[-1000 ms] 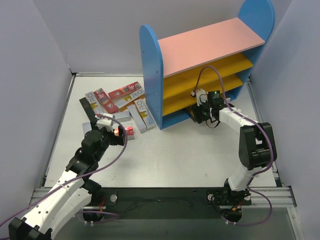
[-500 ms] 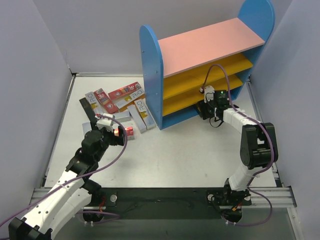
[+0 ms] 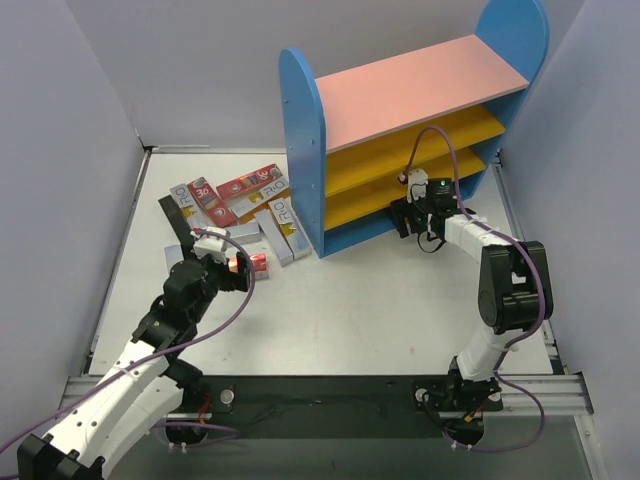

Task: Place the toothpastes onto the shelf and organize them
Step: Move the toothpaste to the shelf.

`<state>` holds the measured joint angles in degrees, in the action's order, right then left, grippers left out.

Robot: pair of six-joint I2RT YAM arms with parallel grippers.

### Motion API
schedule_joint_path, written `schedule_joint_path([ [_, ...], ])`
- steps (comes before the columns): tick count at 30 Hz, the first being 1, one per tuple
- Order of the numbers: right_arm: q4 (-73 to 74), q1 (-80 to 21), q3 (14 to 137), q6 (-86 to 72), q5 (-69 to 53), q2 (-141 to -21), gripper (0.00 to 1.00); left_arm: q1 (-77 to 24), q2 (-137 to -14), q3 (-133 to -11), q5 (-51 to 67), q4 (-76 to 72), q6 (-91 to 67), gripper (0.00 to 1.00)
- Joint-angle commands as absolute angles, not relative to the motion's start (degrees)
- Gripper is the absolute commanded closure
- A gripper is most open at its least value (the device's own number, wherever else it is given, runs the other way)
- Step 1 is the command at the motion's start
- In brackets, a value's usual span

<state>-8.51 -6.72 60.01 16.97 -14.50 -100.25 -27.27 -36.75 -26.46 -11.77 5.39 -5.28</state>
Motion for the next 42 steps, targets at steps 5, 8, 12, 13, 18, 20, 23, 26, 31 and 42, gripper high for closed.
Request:
schedule_joint_path([
  [5, -12.7, -5.5, 59.2, 7.8, -13.5, -94.9, 0.27, -27.0, -36.7, -27.0, -12.0, 3.8, -4.8, 0.03],
  [8, -13.0, -4.6, 56.4, 4.2, -13.5, -91.3, 0.27, -27.0, -36.6, -27.1, -11.6, 3.6, -5.0, 0.03],
  [12, -13.4, -3.1, 52.3, -2.7, -11.3, -87.5, 0.28, -27.0, -36.0, -27.2, -11.3, 3.5, -5.1, 0.03],
  [13, -12.9, -2.9, 51.1, -4.6, -10.6, -86.9, 0.29, -26.9, -35.9, -27.3, -11.3, 3.5, -5.1, 0.03],
  [18, -7.2, -1.9, 49.7, -18.6, -1.9, -84.5, 0.29, -26.8, -35.3, -27.5, -11.1, 3.3, -5.3, 0.03],
  [20, -4.1, -1.8, 49.8, -22.7, -0.7, -84.5, 0.29, -26.8, -35.2, -27.6, -11.1, 3.3, -5.3, 0.03],
  [23, -0.3, -1.8, 50.4, -31.0, -0.2, -85.2, 0.3, -26.7, -34.9, -27.9, -11.0, 3.3, -5.3, 0.03],
  [26, 1.2, -1.8, 50.5, -37.3, -1.3, -86.4, 0.3, -26.4, -34.8, -27.9, -10.9, 3.3, -5.4, 0.03],
  [31, 3.8, -1.8, 52.4, -42.8, -0.2, -90.2, 0.32, -26.3, -34.2, -28.0, -10.9, 3.2, -5.4, 0.03],
  [42, 3.6, -3.8, 59.1, -47.4, -0.2, -98.2, 0.32, -26.2, -33.3, -27.9, -11.0, 2.8, -5.5, 0.03],
])
